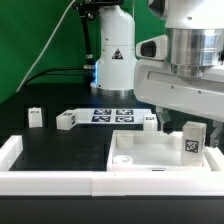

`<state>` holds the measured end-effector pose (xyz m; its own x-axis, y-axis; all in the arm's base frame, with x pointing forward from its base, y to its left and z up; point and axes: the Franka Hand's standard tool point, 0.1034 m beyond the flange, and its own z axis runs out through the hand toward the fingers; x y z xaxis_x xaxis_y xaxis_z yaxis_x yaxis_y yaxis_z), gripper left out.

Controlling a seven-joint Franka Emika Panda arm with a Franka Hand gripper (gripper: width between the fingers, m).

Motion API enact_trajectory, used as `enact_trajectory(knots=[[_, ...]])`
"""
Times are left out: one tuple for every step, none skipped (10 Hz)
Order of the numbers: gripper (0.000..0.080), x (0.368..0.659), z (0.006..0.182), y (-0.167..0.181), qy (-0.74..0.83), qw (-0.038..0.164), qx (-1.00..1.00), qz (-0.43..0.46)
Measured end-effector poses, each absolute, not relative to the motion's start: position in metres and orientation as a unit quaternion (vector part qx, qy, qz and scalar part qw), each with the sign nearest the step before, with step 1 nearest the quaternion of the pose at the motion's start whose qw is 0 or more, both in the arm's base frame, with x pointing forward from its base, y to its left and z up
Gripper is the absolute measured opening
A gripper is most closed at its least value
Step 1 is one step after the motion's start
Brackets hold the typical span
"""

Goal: Assemble one leg

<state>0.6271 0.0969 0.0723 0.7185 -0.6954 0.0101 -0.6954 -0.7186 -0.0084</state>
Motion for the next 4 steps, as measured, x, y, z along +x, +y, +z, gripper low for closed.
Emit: enact_trajectory(knots=[[0.0648,0.6271,0.0723,0.0969,0.375,0.002,-0.927,-0.006],[0.0648,0.6271,0.0723,0.0969,0.375,0.002,-0.927,-0.006],[0.0648,0.6271,0.0722,0.0969,0.375,0.002,-0.927,-0.006],[0.0648,0.6271,0.0722,0.0969,0.375,0.002,-0.927,-0.006]])
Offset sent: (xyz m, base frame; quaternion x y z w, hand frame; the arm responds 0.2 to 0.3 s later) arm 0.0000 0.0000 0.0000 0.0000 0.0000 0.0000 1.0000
